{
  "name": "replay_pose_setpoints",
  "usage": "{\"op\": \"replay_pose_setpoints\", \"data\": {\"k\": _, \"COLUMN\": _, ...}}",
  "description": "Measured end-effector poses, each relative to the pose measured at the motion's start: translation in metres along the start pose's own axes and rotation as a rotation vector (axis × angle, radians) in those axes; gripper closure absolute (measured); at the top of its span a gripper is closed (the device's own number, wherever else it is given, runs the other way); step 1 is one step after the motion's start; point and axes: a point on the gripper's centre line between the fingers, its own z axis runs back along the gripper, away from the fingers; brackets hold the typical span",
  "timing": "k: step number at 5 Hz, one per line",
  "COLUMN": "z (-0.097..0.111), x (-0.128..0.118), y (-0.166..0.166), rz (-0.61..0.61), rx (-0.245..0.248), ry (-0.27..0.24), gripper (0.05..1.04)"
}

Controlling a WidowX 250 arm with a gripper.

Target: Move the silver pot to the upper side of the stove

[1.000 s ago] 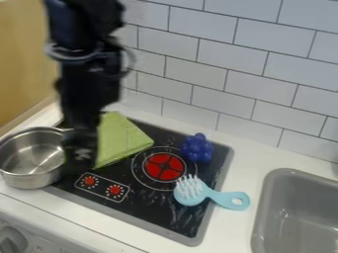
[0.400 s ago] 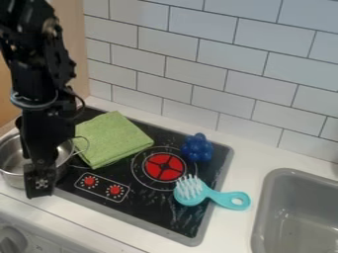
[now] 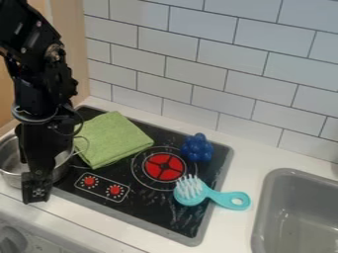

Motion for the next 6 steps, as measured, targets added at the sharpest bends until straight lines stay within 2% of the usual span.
{"op": "replay_pose_setpoints", "data": {"k": 1, "z": -0.0042, "x": 0.0050, "y": 0.0032, "rz": -0.018, "rx": 0.015, "ry": -0.021, "gripper": 0.083}}
{"op": "replay_pose_setpoints", "data": {"k": 2, "z": -0.0060, "x": 0.0086, "y": 0.0053, "rz": -0.031, "rx": 0.026, "ry": -0.041, "gripper": 0.137}}
{"op": "replay_pose_setpoints", "data": {"k": 4, "z": -0.0104, "x": 0.0066, "y": 0.0065, "rz": -0.017, "rx": 0.026, "ry": -0.047, "gripper": 0.765}}
{"op": "replay_pose_setpoints", "data": {"k": 5, "z": -0.0110, "x": 0.0057, "y": 0.0067, "rz": -0.003, "rx": 0.026, "ry": -0.040, "gripper": 0.963}}
{"op": "replay_pose_setpoints", "data": {"k": 6, "z": -0.0113, "x": 0.0036, "y": 0.0071, "rz": 0.003, "rx": 0.029, "ry": -0.025, "gripper": 1.029}}
